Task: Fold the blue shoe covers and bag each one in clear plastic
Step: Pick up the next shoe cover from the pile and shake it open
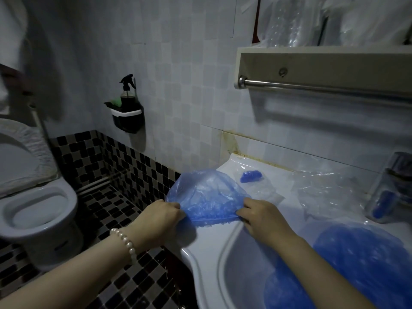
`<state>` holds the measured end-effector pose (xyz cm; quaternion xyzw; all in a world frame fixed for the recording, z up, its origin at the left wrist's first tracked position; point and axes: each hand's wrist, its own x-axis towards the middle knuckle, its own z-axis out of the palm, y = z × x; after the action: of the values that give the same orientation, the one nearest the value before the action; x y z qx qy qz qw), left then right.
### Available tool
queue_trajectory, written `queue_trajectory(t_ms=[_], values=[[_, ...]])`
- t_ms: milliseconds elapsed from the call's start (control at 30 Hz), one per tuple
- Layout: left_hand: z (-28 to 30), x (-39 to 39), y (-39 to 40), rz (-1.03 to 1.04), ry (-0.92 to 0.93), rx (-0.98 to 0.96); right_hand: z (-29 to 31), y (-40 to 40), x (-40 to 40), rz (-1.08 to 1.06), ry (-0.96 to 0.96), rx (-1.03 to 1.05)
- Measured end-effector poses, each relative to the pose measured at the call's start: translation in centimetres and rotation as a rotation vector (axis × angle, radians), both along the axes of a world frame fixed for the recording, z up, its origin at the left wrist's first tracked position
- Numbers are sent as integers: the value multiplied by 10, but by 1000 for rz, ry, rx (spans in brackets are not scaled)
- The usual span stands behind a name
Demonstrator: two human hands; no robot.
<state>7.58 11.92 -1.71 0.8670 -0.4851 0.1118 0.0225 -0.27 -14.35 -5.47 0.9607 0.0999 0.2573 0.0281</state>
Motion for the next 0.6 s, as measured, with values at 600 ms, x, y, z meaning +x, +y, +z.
queue_trajectory(t_ms=[600], values=[[44,-19,-16,96,220,262,21,27,-14,28,60,99]])
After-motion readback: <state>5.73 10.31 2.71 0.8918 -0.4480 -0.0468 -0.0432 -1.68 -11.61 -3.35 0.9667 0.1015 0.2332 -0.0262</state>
